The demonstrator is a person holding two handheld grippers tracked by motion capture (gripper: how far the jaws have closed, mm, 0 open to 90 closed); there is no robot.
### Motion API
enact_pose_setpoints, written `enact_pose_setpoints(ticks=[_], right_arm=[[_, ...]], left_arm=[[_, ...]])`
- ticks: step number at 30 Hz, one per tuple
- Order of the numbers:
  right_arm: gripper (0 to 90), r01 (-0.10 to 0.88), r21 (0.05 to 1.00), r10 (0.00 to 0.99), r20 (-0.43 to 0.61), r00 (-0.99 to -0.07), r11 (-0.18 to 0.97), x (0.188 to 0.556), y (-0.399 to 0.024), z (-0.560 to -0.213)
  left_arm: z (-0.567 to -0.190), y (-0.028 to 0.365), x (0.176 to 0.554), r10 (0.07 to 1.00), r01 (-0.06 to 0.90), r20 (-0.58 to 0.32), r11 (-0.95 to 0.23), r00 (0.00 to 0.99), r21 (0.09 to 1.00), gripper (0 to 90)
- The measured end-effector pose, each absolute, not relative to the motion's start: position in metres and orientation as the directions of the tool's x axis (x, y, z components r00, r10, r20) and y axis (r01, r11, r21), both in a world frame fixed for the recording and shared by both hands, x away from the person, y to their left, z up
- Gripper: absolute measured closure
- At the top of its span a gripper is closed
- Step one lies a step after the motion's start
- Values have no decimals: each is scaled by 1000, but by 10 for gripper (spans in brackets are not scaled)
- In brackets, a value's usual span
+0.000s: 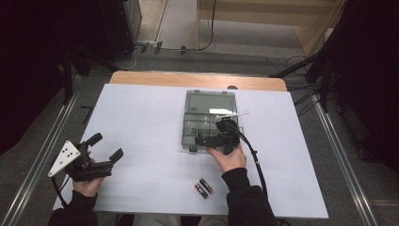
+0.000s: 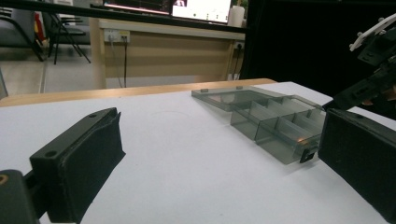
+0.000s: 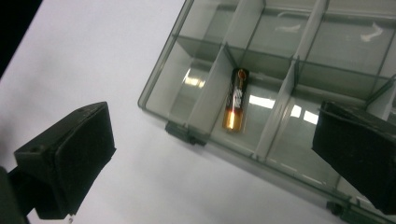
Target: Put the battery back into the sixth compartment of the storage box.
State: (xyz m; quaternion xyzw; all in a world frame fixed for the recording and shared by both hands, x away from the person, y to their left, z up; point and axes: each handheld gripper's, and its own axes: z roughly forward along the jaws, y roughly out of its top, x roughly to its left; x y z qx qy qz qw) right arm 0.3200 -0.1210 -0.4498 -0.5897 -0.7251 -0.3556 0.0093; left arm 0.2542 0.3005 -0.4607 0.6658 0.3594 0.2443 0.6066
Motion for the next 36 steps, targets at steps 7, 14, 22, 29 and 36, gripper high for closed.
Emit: enact_pose_setpoints(ticks=[7, 14, 22, 29, 36], right_arm=[[0, 842, 521, 843, 384, -378, 140, 308, -118, -442], [18, 823, 508, 840, 306, -448, 254, 294, -114, -436], [33, 801, 462, 821, 228, -523, 382, 279, -105, -435], [50, 784, 425, 805, 183, -565, 453, 269, -99, -437], [70, 767, 386, 786, 150, -600, 512, 260, -91, -439]], left_arm=[[-461, 300, 254, 774, 184, -112, -6, 623, 983, 0], [-461, 300, 254, 774, 183, -111, -6, 623, 983, 0], [-461, 300, 254, 774, 184, -112, -5, 623, 983, 0], [-461, 300, 254, 774, 184, -112, -5, 623, 983, 0], [-461, 300, 254, 773, 183, -110, -8, 624, 983, 0]])
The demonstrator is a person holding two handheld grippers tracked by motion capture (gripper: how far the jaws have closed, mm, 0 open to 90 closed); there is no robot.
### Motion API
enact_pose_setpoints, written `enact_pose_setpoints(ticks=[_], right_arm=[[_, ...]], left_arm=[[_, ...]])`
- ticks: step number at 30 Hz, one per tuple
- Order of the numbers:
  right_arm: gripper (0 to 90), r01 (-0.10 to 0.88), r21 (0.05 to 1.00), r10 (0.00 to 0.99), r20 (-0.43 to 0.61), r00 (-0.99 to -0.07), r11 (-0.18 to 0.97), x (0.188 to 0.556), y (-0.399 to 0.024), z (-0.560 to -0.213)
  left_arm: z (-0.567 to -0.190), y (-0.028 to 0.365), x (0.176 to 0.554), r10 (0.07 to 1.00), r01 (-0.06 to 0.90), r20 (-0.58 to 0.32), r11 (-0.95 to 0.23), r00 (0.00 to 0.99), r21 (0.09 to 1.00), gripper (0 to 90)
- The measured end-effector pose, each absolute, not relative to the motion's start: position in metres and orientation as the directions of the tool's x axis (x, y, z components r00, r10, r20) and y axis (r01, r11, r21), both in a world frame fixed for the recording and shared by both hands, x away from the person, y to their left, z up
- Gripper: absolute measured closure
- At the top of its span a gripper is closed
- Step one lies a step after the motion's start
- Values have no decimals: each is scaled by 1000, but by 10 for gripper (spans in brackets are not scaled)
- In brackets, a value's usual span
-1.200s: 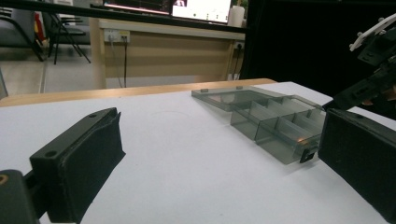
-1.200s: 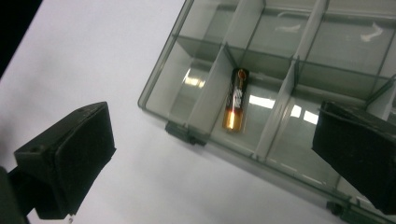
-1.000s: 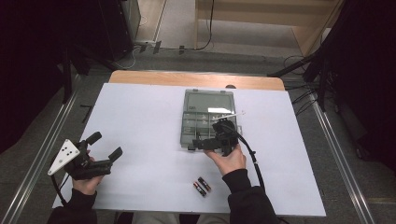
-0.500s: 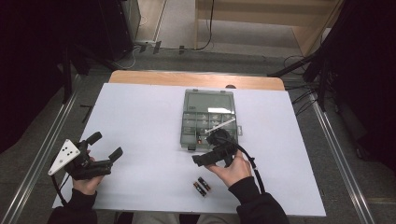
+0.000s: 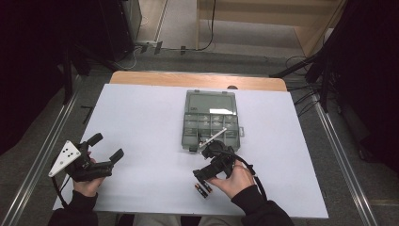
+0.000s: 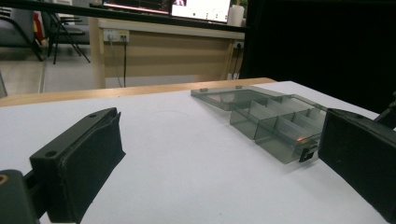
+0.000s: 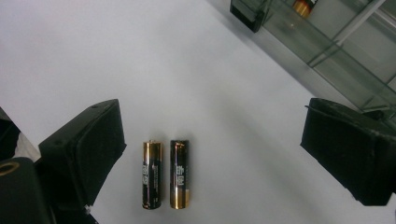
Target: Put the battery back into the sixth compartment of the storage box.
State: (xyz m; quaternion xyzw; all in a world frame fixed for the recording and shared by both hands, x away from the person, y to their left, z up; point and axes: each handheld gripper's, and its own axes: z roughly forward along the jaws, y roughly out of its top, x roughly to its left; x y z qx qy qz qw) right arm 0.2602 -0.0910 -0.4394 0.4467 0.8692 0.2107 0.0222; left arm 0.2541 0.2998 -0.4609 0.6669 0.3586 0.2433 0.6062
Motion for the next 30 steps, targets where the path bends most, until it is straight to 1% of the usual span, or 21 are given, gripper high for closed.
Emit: enact_pose_setpoints(ticks=[15, 20, 26, 30], right_arm=[[107, 775, 339, 779, 159, -606, 534, 250, -97, -458], [127, 771, 322, 779, 138, -612, 549, 248, -97, -464], [144, 773, 305, 773, 152, -616, 556, 245, -97, -471], [186, 771, 295, 770, 148, -621, 564, 244, -98, -474]], left_arm=[[-461, 299, 254, 773, 184, -111, -8, 625, 983, 0], [-461, 299, 254, 773, 184, -109, -10, 625, 983, 0], [-461, 299, 254, 773, 184, -109, -10, 624, 983, 0], [-461, 299, 254, 773, 184, -109, -10, 625, 983, 0]])
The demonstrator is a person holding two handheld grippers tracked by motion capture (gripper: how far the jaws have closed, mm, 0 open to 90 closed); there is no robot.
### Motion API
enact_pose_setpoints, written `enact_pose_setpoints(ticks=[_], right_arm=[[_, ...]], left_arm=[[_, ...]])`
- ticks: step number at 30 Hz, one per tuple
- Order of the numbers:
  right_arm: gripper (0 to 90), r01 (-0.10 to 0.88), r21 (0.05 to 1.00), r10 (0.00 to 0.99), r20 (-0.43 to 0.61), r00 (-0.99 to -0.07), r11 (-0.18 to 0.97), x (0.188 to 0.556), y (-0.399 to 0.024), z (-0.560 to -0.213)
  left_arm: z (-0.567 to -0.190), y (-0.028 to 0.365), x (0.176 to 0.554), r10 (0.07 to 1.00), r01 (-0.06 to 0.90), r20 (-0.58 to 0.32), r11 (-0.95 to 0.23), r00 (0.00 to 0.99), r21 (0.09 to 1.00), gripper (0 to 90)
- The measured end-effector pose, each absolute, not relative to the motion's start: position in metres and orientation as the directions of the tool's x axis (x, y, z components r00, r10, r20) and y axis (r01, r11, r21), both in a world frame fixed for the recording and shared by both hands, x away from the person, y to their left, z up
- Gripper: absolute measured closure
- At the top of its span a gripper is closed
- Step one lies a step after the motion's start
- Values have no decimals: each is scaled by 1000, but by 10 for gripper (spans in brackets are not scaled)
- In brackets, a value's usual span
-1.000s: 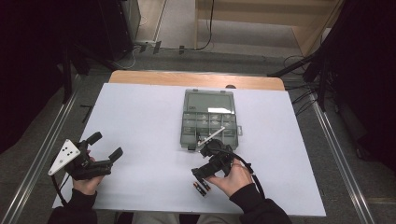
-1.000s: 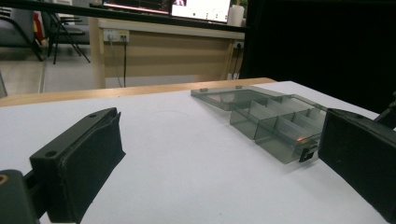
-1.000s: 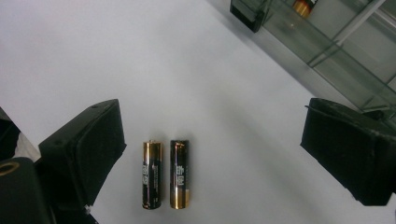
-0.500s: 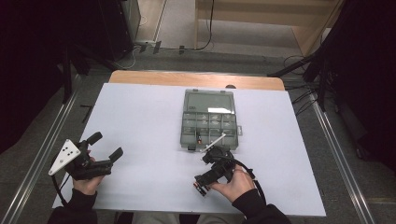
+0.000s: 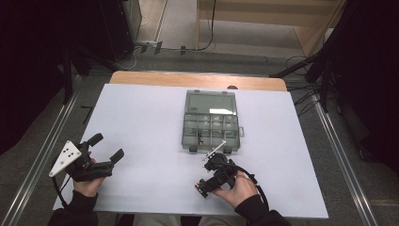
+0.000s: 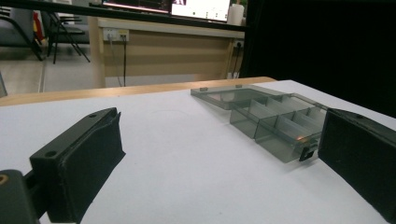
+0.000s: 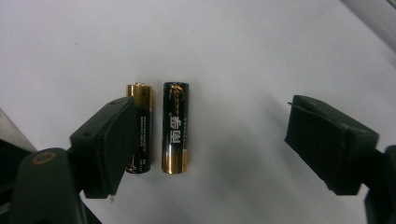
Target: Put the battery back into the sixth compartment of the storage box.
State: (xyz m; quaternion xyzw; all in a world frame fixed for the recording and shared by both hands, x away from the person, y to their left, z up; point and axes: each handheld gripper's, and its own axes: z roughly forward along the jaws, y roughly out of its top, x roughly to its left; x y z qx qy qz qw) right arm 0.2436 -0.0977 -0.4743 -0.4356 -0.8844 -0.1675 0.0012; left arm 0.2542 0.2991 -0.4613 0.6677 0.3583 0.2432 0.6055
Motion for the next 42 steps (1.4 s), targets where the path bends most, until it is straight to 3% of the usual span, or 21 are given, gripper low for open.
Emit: enact_pose_setpoints(ticks=[24, 35, 42], right_arm=[[535, 746, 247, 738, 144, -660, 619, 240, -94, -478], [769, 743, 245, 741, 121, -661, 623, 239, -94, -479], [779, 737, 239, 736, 112, -667, 632, 239, -93, -478]], left_arm=[[-461, 299, 254, 774, 185, -108, -12, 624, 983, 0], [-461, 299, 254, 773, 186, -108, -13, 625, 982, 0], [-461, 299, 254, 773, 185, -106, -16, 626, 983, 0]])
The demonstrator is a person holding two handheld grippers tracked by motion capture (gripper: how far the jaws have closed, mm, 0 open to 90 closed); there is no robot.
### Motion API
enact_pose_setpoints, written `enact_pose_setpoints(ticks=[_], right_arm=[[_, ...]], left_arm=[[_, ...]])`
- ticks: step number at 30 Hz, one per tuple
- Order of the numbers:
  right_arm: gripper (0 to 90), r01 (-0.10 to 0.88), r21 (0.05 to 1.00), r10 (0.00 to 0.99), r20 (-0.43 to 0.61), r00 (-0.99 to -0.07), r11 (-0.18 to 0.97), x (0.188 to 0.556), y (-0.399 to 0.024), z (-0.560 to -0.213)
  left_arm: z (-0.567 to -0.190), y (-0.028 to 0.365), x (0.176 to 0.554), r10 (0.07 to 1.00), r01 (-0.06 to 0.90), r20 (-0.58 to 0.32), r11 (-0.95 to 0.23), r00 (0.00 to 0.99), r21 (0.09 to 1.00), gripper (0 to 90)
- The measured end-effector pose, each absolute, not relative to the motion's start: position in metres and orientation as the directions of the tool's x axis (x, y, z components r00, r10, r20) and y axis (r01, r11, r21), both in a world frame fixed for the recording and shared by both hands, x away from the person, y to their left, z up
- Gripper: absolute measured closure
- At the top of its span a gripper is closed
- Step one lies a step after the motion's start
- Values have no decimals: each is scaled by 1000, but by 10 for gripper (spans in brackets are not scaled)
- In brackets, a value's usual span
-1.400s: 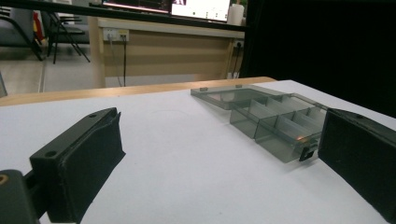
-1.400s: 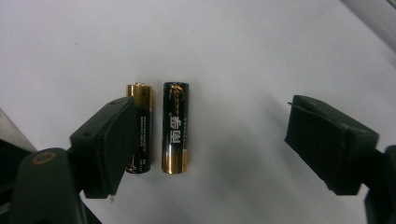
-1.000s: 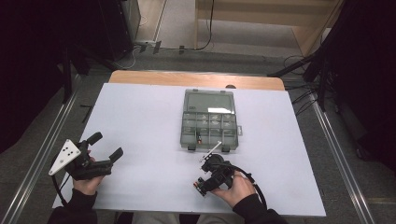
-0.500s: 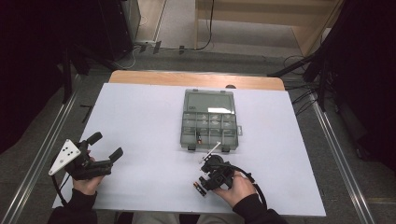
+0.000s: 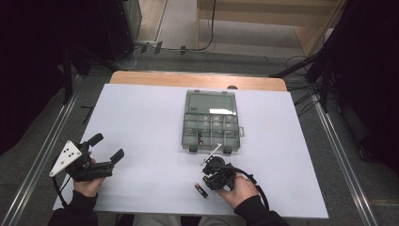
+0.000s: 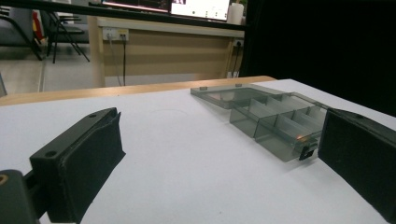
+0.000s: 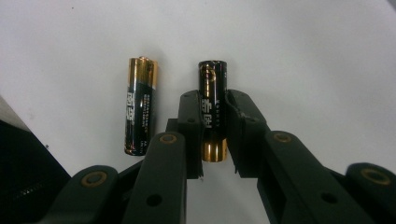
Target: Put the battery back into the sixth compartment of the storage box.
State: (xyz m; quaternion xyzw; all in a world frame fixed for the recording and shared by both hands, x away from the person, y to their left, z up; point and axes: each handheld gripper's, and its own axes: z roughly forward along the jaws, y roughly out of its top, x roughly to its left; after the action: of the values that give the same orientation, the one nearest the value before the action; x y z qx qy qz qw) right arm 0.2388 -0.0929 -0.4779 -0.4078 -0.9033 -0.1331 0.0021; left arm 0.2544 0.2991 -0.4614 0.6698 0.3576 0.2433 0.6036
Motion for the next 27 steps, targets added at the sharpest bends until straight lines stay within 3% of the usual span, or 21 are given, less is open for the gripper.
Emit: enact_pose_setpoints(ticks=[15, 27], right_arm=[[779, 733, 242, 728, 127, -673, 635, 240, -94, -477], [779, 744, 298, 739, 156, -656, 598, 244, -102, -468]], left_arm=[[-461, 299, 254, 774, 185, -108, -12, 624, 983, 0], [-461, 299, 255, 772, 186, -107, -14, 626, 983, 0]])
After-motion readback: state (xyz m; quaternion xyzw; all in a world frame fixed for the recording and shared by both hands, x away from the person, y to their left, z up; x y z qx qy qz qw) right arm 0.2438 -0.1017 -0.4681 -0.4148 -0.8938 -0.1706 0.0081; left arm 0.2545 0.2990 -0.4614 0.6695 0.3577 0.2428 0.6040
